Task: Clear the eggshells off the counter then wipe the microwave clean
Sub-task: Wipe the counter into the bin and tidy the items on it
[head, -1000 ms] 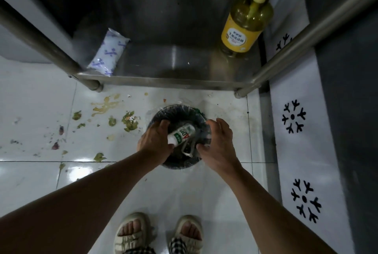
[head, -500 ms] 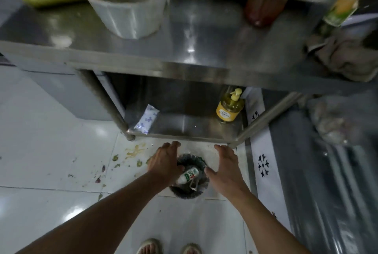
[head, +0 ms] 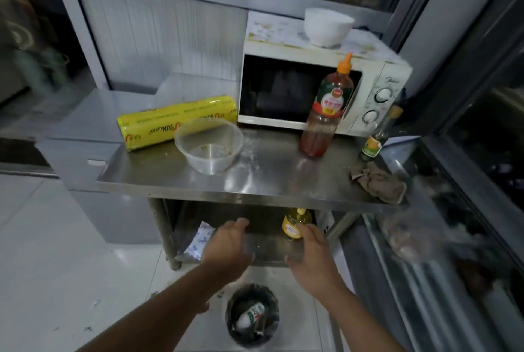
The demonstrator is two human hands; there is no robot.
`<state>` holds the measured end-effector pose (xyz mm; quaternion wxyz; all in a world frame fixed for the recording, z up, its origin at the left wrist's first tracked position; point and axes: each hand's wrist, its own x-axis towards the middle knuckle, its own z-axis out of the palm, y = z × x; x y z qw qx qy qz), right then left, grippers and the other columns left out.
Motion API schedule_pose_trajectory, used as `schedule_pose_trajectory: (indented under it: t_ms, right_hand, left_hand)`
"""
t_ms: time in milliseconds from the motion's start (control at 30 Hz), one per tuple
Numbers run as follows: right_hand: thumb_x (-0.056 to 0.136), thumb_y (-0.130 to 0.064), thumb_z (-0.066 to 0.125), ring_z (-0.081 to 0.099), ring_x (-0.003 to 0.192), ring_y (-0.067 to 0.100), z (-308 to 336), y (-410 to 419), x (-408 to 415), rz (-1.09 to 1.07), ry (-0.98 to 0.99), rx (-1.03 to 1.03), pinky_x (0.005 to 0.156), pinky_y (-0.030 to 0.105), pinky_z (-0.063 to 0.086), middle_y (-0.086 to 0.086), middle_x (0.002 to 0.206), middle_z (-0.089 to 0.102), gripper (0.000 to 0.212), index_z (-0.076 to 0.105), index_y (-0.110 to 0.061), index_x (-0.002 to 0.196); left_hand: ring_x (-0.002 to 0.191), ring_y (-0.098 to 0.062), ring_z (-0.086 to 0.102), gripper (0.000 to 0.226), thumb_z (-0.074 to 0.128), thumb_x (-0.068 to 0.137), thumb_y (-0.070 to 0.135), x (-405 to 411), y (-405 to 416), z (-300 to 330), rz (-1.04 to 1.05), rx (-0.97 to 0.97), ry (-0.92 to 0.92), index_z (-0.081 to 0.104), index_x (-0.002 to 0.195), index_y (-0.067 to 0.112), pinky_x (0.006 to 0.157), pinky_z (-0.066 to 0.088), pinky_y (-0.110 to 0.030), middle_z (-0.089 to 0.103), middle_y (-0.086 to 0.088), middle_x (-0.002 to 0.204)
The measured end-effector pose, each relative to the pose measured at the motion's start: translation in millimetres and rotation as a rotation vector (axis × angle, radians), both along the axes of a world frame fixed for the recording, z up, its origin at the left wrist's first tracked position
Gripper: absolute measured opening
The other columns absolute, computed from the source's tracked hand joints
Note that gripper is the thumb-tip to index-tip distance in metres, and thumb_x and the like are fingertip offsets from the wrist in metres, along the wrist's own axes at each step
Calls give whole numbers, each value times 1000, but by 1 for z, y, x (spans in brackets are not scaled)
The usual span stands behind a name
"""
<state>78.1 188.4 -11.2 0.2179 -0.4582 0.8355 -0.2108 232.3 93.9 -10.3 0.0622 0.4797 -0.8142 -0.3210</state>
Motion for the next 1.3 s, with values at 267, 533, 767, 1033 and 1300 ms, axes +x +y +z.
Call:
schedule_pose_trajectory:
  t_ms: [267, 533, 767, 1033, 1300]
  right_hand:
    - [82, -25, 67, 31, 134, 18, 65, -28, 19, 7, 68, -102, 111, 29, 28, -2, 144, 28, 68, 32, -22, 140]
    - [84, -27, 64, 29, 135, 17, 96, -66, 30, 67, 58, -98, 110, 29, 29, -5, 147, 21, 72, 24, -24, 144]
    - [83, -26, 62, 29, 134, 20, 116, -132, 36, 218, 94, -135, 110, 31, 29, 2, 145, 26, 68, 29, -20, 142]
    - [84, -25, 59, 21, 138, 24, 126, -217, 66, 373, 69, -148, 111, 35, 25, 3, 150, 23, 70, 24, -18, 144]
    - [85, -29, 63, 14, 141, 21, 119, -272, 121, 440, 89, -143, 114, 32, 17, 3, 150, 21, 73, 22, -16, 145]
  left_hand:
    - [112, -19, 54, 59, 68, 80, 28, 50, -39, 61, 42, -105, -6, 40, 132, 25, 94, 47, -34, 52, -3, 125]
    - [118, -20, 52, 66, 67, 82, 30, 91, -77, 91, 148, -131, -77, 33, 139, 27, 95, 47, -34, 50, -2, 134]
    - [121, -24, 50, 66, 68, 81, 30, 107, -116, 118, 241, -222, -137, 35, 137, 22, 96, 45, -35, 48, -6, 136]
    - [121, -26, 49, 65, 68, 78, 26, 141, -153, 132, 399, -197, -157, 37, 136, 23, 96, 45, -38, 47, -6, 132]
    - [125, -24, 45, 66, 67, 81, 27, 188, -203, 118, 405, -198, -167, 34, 138, 21, 100, 42, -37, 45, -6, 135]
